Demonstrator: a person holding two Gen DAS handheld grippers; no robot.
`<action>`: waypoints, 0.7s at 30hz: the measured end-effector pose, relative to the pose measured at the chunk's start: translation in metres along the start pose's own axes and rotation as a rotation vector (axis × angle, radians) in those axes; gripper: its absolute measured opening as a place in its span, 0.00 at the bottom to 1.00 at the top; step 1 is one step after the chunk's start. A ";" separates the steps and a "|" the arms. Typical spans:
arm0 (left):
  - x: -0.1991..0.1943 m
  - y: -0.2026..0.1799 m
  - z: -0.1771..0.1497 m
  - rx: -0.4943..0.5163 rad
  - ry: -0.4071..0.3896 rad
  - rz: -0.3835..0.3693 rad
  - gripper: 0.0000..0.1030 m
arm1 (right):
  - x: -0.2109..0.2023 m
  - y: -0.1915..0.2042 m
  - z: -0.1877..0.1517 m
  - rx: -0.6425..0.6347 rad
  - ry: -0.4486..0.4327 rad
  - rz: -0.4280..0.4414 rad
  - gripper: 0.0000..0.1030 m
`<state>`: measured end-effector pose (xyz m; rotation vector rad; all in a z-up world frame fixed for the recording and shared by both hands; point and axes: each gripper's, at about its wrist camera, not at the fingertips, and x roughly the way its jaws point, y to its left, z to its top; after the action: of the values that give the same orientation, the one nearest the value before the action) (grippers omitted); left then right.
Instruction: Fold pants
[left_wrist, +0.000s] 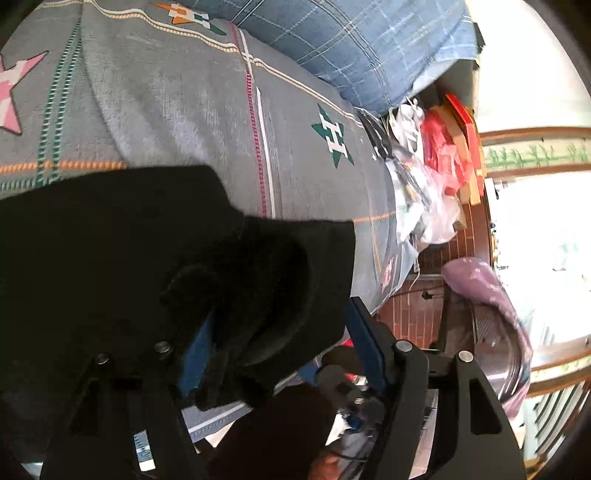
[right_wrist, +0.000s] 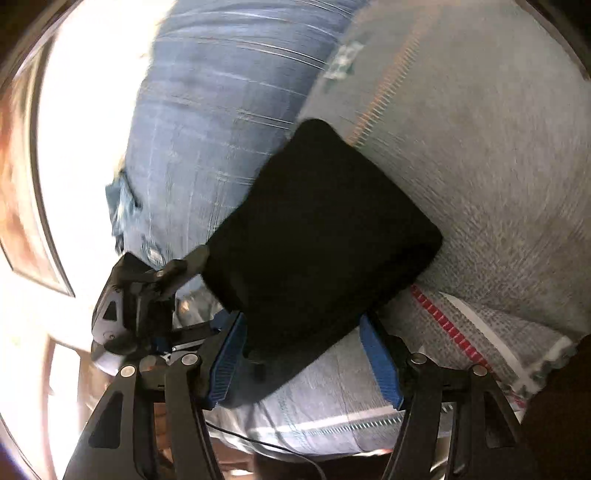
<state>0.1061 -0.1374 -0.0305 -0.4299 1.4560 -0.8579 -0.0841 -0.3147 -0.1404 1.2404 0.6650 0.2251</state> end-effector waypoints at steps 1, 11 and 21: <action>0.000 0.000 0.002 -0.007 -0.005 0.002 0.50 | 0.002 -0.002 0.002 0.010 0.005 0.016 0.41; -0.073 0.047 -0.037 -0.094 -0.170 0.006 0.13 | 0.024 0.062 -0.021 -0.255 0.122 0.081 0.15; -0.086 0.106 -0.054 -0.240 -0.213 0.085 0.13 | 0.063 0.045 -0.025 -0.236 0.226 -0.020 0.22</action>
<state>0.0880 0.0063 -0.0552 -0.6153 1.3730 -0.5536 -0.0404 -0.2478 -0.1245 0.9897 0.8203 0.4198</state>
